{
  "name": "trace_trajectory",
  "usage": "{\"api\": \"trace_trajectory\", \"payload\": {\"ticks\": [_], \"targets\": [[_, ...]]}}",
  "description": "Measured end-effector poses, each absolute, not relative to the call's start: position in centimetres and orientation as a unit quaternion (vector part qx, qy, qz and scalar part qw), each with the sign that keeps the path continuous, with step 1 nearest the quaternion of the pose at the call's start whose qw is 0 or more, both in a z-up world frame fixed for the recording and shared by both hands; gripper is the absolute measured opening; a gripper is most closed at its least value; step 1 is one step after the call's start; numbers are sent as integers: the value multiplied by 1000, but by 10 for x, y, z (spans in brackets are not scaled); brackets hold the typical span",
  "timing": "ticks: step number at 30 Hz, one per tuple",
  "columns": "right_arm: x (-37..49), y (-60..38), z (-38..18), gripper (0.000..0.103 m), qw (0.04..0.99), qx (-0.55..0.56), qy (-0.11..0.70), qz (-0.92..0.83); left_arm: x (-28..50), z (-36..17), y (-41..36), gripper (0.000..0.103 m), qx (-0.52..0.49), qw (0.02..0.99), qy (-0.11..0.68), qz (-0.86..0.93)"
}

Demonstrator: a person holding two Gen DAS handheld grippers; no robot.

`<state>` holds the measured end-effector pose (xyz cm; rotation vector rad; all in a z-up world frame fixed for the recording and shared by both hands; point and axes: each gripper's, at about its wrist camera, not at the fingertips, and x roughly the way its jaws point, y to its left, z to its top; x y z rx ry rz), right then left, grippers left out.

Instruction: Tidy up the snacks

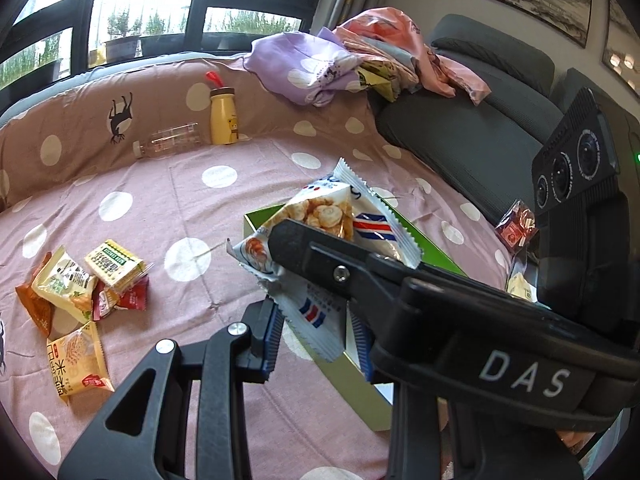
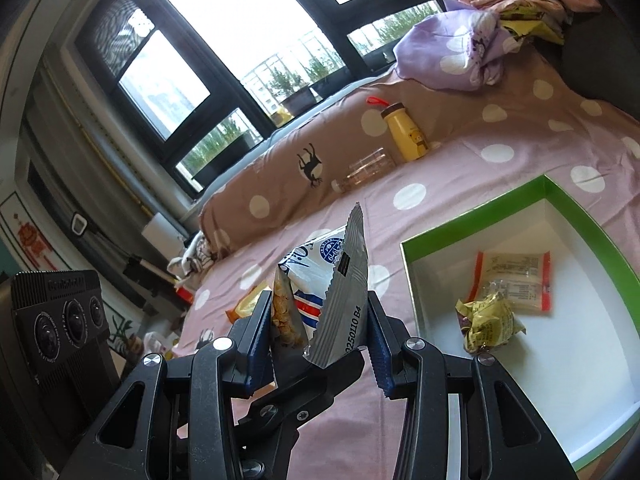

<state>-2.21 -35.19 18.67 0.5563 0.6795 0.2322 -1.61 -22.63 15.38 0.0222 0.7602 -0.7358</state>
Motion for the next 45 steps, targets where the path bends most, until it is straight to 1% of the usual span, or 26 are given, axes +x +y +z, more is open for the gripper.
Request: {"api": "trace_trajectory", "payload": {"ticks": [26, 45], "targets": [[-20, -416, 155, 46, 874, 329, 356, 27, 6, 128, -295, 31, 44, 815, 418, -400], [-24, -440, 138, 46, 854, 361, 374, -10, 14, 111, -326, 31, 60, 787, 453, -415]]}}
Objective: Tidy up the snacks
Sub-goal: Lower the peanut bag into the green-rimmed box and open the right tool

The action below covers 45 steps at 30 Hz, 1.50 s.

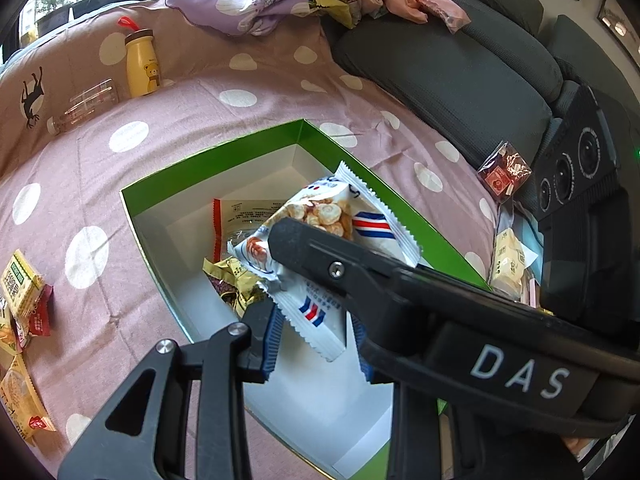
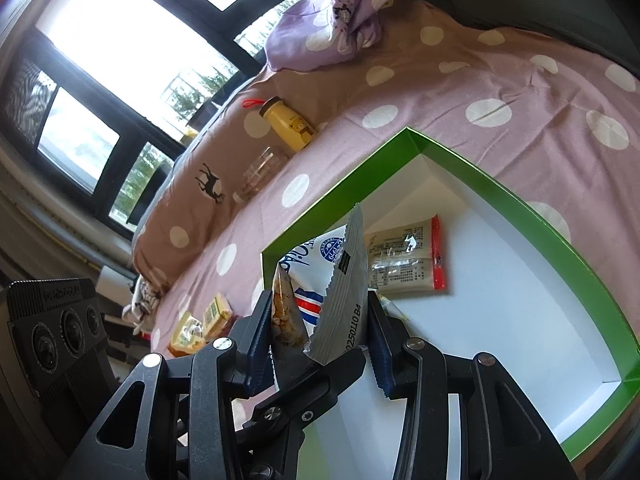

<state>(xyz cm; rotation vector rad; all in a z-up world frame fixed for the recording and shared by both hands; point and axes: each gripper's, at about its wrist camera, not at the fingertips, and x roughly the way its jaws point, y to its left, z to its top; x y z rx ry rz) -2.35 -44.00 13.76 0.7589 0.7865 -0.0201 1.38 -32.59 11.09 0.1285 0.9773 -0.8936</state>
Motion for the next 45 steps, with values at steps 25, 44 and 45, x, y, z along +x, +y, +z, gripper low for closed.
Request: {"api": "trace_trajectory", "payload": {"ticks": [25, 44, 45], "targets": [[-24, -462, 115, 46, 823, 398, 404, -39, 22, 89, -350, 31, 71, 759, 495, -417], [-20, -466, 100, 46, 810, 407, 420, -53, 29, 68, -359, 28, 66, 741, 534, -403], [-20, -466, 99, 46, 809, 406, 421, -56, 30, 66, -358, 28, 63, 739, 538, -401]]}}
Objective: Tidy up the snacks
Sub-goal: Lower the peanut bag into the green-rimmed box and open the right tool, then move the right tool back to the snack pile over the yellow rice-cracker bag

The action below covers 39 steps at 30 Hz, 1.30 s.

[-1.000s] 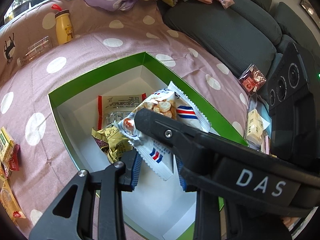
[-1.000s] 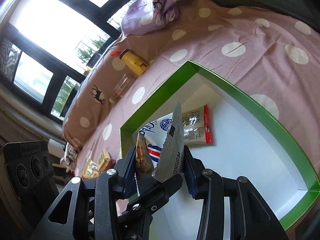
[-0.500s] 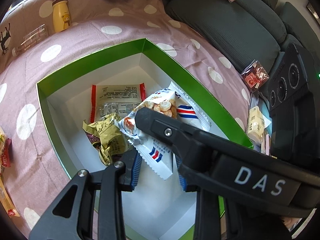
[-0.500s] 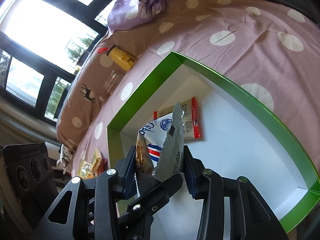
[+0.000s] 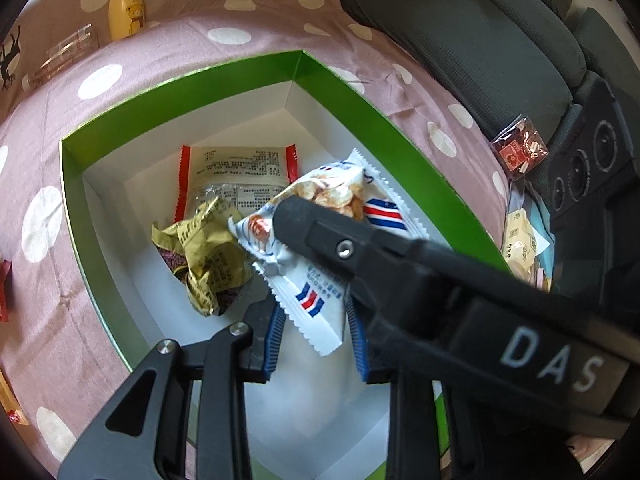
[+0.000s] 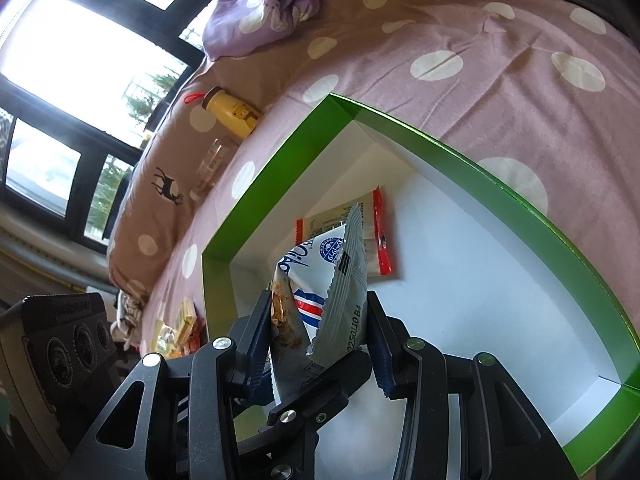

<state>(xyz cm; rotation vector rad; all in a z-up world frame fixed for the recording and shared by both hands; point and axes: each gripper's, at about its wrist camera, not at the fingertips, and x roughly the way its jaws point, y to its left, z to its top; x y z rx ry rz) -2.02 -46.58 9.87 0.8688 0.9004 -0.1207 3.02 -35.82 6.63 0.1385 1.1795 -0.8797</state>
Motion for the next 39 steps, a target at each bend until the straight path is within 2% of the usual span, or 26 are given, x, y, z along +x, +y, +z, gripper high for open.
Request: {"api": "trace_trajectory", "payload": {"ticks": [5, 10, 22, 25, 26, 29, 31, 33, 34, 36, 38, 39], "targets": [[-19, -466, 97, 46, 807, 404, 425, -64, 29, 64, -358, 31, 75, 745, 534, -394], [-15, -465, 94, 46, 807, 403, 428, -66, 29, 60, -355, 29, 94, 755, 530, -376], [-7, -451, 93, 46, 807, 362, 455, -101, 40, 56, -322, 17, 102, 778, 526, -329], [-6, -447, 95, 46, 809, 352, 460, -103, 44, 61, -311, 14, 78, 778, 527, -332], [-7, -445, 97, 46, 811, 348, 459, -103, 42, 64, -306, 15, 69, 778, 524, -340], [-9, -439, 108, 58, 824, 333, 445, -109, 34, 80, -290, 18, 44, 779, 508, -364], [-13, -435, 118, 63, 837, 322, 428, -110, 26, 95, -277, 25, 25, 787, 491, -374], [-15, -430, 127, 73, 851, 313, 408, -109, 19, 108, -257, 44, 11, 797, 475, -372], [-16, -426, 131, 76, 857, 310, 398, -107, 15, 114, -245, 51, 4, 806, 465, -367], [-15, -417, 138, 83, 867, 303, 382, -100, 7, 124, -221, 85, -8, 825, 443, -351], [-13, -406, 145, 84, 875, 294, 373, -91, 1, 130, -194, 100, -21, 844, 425, -326], [-12, -400, 148, 85, 879, 289, 369, -86, -3, 132, -179, 100, -26, 853, 415, -314]]}}
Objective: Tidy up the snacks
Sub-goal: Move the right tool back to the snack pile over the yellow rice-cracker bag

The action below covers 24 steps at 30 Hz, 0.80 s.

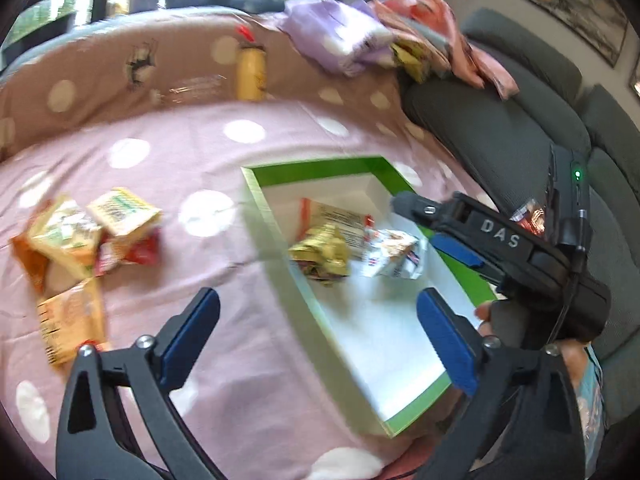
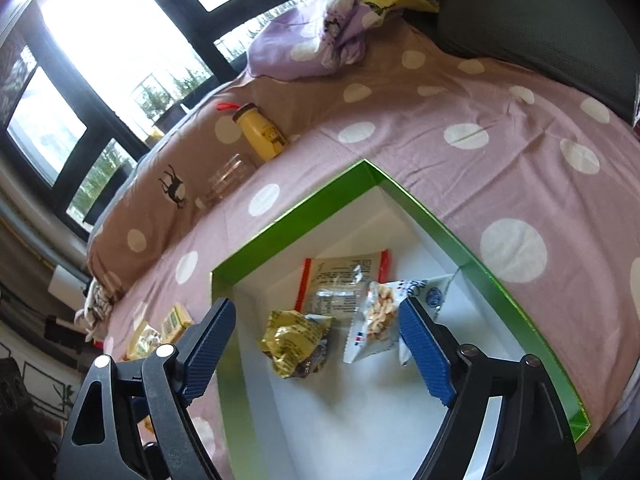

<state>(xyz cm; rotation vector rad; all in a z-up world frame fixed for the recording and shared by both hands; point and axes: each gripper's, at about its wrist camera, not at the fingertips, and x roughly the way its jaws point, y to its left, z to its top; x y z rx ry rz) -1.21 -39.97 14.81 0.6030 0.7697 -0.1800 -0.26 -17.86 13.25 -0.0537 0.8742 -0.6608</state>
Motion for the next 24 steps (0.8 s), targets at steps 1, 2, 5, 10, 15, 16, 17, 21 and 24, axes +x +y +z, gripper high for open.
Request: {"api": "trace_trajectory", "payload": {"ticks": [1, 2, 5, 10, 15, 16, 17, 21, 24], "targets": [[-11, -393, 151, 85, 883, 282, 366, -82, -5, 134, -164, 100, -30, 862, 409, -299], [-10, -386, 154, 86, 887, 276, 363, -77, -7, 134, -149, 100, -35, 869, 406, -281], [-7, -363, 162, 89, 897, 262, 352, -54, -11, 130, -103, 101, -58, 885, 401, -229], [2, -324, 165, 92, 898, 255, 357, 13, -18, 108, -29, 102, -89, 901, 405, -129], [11, -281, 155, 92, 893, 235, 382, 39, -13, 76, 28, 102, -146, 894, 417, -70], [14, -272, 152, 92, 892, 226, 390, 43, -10, 70, 36, 102, -153, 891, 422, -62], [16, -264, 149, 92, 890, 217, 399, 46, -7, 66, 40, 102, -156, 889, 428, -56], [28, -229, 135, 92, 879, 185, 438, 48, -2, 57, 57, 102, -176, 881, 438, -44], [36, -202, 127, 92, 868, 158, 468, 53, -1, 58, 71, 102, -202, 875, 437, -46]]}}
